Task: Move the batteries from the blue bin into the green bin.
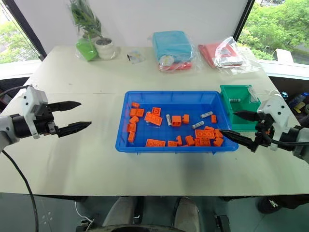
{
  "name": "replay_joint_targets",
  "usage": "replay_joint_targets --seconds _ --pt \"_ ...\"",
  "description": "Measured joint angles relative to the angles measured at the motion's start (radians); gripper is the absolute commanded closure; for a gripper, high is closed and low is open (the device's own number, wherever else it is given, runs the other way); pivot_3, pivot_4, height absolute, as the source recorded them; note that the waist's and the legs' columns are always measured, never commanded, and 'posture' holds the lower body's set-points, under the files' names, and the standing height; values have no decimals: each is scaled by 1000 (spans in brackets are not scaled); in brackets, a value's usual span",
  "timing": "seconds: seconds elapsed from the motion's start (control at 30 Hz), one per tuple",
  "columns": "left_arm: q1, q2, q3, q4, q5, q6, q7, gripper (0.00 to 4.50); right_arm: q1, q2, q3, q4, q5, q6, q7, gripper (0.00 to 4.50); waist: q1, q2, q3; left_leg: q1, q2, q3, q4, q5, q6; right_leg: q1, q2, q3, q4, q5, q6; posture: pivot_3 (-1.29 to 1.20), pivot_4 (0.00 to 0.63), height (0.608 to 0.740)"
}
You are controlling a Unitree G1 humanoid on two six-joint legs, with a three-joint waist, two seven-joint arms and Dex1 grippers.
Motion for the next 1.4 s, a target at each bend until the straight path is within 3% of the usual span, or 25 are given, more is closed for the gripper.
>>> replay_joint_targets --seconds 0.6,0.8,1.0,1.27,1.4 --pt "28 -7 13 -58 -26 42 59 0 -93 0 51 26 -24 23 4 41 1 0 0 1 -2 4 0 1 0 0 1 0 3 3 3 0 150 683" --pt "29 -30 13 -115 -94 81 60 0 -261 4 181 66 -53 49 14 41 -3 1 0 2 0 2 1 0 0 -2 0 1 3 2 -3 0 150 683" --pt "20 -26 -21 -142 -110 90 22 0 -499 145 385 64 -23 215 -43 41 -4 -2 -1 2 -1 1 1 1 -1 -5 1 2 11 4 -1 0 150 683" --pt "-30 -2 -76 -156 -108 90 -24 0 -686 424 693 260 -217 208 -139 41 -1 -3 -2 1 -2 6 2 3 2 -8 1 3 14 4 0 0 150 683" --pt "-44 -2 -87 -160 -104 88 -23 0 -742 504 794 374 -321 144 -149 41 -1 -3 -1 2 -2 7 2 3 1 -9 2 5 16 4 0 0 150 683"
